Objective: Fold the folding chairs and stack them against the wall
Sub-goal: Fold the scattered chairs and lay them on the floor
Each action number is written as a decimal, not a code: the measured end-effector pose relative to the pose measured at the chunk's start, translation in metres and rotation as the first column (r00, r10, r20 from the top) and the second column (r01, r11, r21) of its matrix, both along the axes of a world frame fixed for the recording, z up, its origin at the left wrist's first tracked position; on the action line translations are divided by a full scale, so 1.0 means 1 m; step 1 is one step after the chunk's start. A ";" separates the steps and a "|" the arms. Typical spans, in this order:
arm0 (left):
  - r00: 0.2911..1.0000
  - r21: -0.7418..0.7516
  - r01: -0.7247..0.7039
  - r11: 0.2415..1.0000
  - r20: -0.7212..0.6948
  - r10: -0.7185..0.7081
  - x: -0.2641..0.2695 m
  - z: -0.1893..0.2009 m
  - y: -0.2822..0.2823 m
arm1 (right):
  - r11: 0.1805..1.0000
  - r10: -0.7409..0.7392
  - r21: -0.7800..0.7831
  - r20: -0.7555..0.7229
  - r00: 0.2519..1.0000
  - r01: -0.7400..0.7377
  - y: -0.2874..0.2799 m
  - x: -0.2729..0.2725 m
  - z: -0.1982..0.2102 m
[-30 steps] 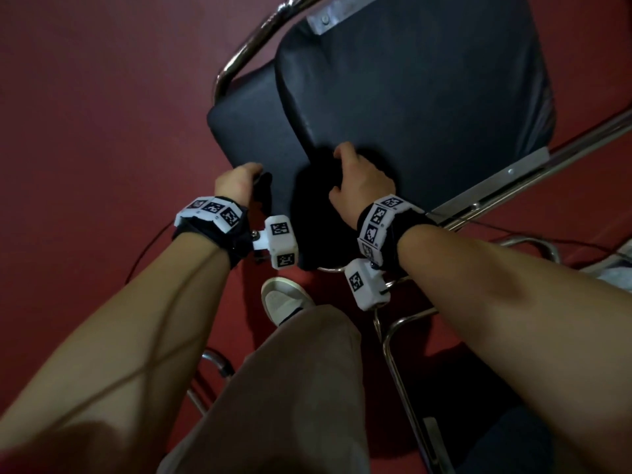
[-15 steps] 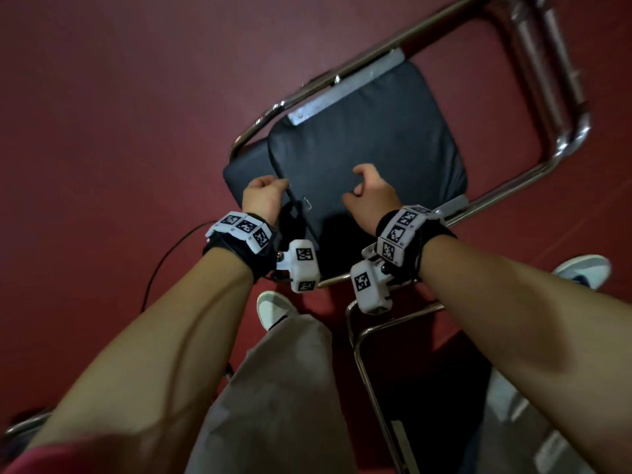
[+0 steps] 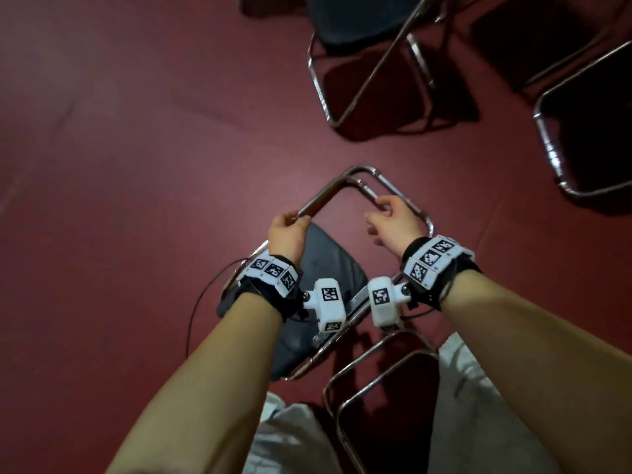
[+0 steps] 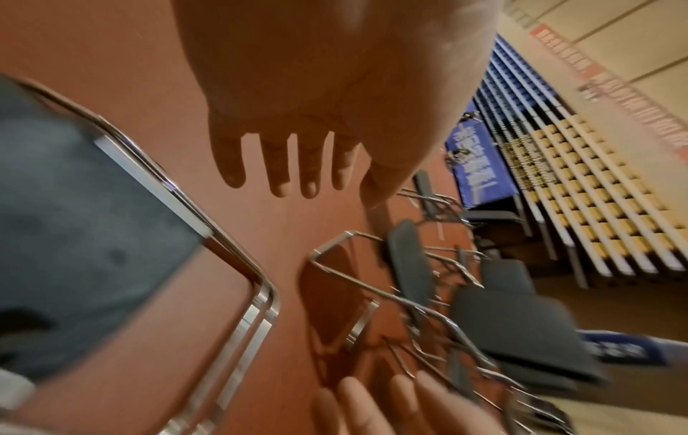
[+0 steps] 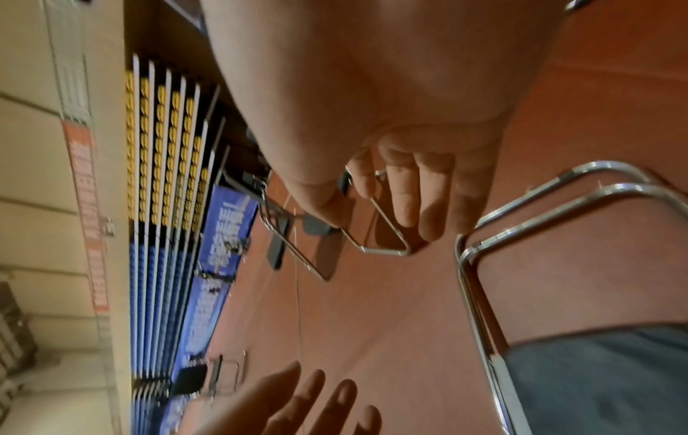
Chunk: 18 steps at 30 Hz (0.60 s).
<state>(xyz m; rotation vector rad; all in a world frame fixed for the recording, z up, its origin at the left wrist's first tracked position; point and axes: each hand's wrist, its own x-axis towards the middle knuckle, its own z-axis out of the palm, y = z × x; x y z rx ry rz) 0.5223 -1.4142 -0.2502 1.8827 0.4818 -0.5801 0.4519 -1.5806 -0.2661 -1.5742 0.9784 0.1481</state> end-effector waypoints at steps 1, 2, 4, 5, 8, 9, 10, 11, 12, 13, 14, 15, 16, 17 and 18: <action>1.000 -0.019 0.014 1.000 0.004 -0.014 -0.002 0.015 -0.023 | 0.999 -0.038 0.004 0.014 0.999 0.038 -0.021 -0.006 0.018; 0.999 -0.051 0.035 0.998 0.014 -0.035 -0.005 0.031 -0.046 | 0.997 -0.081 0.013 0.036 0.996 0.080 -0.042 -0.014 0.036; 0.997 -0.119 0.077 0.990 0.039 -0.073 -0.012 0.063 -0.097 | 0.987 -0.160 0.018 0.073 0.984 0.159 -0.087 -0.034 0.069; 0.993 -0.146 0.106 0.984 0.059 -0.098 -0.015 0.077 -0.125 | 0.982 -0.191 0.020 0.090 0.977 0.190 -0.113 -0.045 0.086; 0.981 -0.211 0.189 0.959 0.088 -0.174 -0.025 0.111 -0.199 | 0.958 -0.285 0.068 0.150 0.947 0.278 -0.178 -0.071 0.125; 0.973 -0.206 0.227 0.952 0.100 -0.210 -0.030 0.121 -0.223 | 0.947 -0.319 0.092 0.165 0.933 0.307 -0.198 -0.081 0.137; 0.960 -0.191 0.274 0.943 0.117 -0.256 -0.036 0.133 -0.250 | 0.935 -0.351 0.112 0.177 0.920 0.335 -0.222 -0.091 0.151; 0.951 -0.178 0.302 0.937 0.125 -0.283 -0.040 0.143 -0.272 | 0.927 -0.372 0.128 0.185 0.910 0.353 -0.242 -0.099 0.163; 0.941 -0.171 0.331 0.928 0.139 -0.310 -0.046 0.157 -0.297 | 0.915 -0.400 0.146 0.191 0.896 0.377 -0.264 -0.108 0.175; 0.934 -0.173 0.347 0.922 0.147 -0.325 -0.055 0.173 -0.328 | 0.902 -0.427 0.166 0.197 0.883 0.399 -0.293 -0.120 0.191; 0.930 -0.172 0.358 0.918 0.156 -0.334 -0.062 0.185 -0.352 | 0.892 -0.446 0.180 0.199 0.873 0.415 -0.316 -0.131 0.203; 0.924 -0.174 0.371 0.912 0.166 -0.344 -0.071 0.200 -0.384 | 0.884 -0.462 0.186 0.203 0.863 0.429 -0.346 -0.144 0.221; 0.921 -0.172 0.379 0.909 0.169 -0.352 -0.078 0.212 -0.405 | 0.887 -0.458 0.179 0.205 0.865 0.427 -0.365 -0.154 0.232; 0.914 -0.175 0.396 0.901 0.172 -0.368 -0.085 0.222 -0.428 | 0.885 -0.462 0.177 0.218 0.860 0.431 -0.385 -0.164 0.247; 0.909 -0.193 0.410 0.891 0.170 -0.381 -0.095 0.236 -0.455 | 0.880 -0.472 0.176 0.238 0.849 0.440 -0.411 -0.177 0.265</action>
